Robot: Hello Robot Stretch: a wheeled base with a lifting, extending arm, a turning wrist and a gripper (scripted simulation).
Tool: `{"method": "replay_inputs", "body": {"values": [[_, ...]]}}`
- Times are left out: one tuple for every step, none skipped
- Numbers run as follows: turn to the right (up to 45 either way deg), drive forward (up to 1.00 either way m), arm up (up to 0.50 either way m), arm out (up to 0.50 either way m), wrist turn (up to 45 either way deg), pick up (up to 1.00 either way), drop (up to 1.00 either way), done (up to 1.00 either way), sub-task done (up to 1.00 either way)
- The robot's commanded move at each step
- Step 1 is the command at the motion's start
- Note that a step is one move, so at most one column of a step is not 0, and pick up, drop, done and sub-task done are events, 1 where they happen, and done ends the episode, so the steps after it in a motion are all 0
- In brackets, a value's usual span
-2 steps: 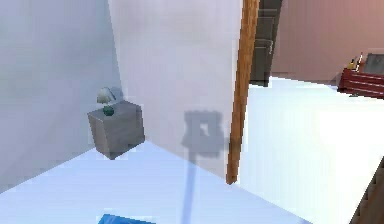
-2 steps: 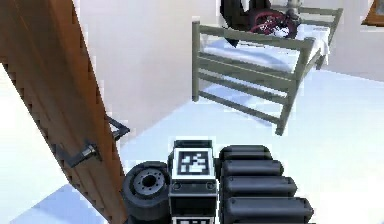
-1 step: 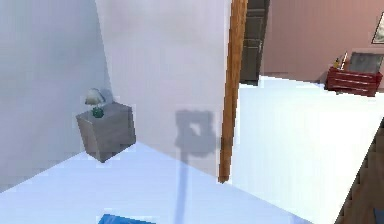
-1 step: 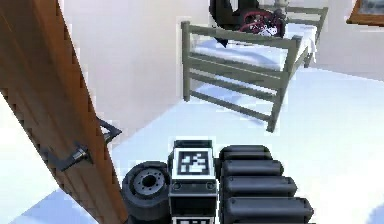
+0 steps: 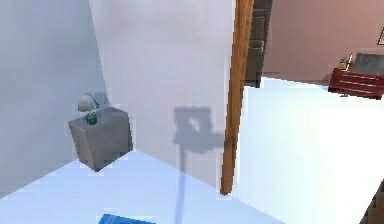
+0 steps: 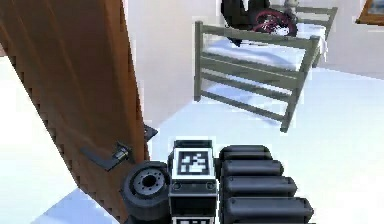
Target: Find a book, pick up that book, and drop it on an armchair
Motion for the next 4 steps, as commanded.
{"method": "replay_inputs", "body": {"values": [[12.0, 0.00, 0.00, 0.00, 0.0, 0.00, 0.00, 0.00, 0.00], [0.0, 0.75, 0.00, 0.00, 0.0, 0.00, 0.00, 0.00, 0.00], [18.0, 0.00, 0.00, 0.00, 0.0, 0.00, 0.00, 0.00, 0.00], [3.0, 0.00, 0.00, 0.00, 0.0, 0.00, 0.00, 0.00, 0.00]]}}
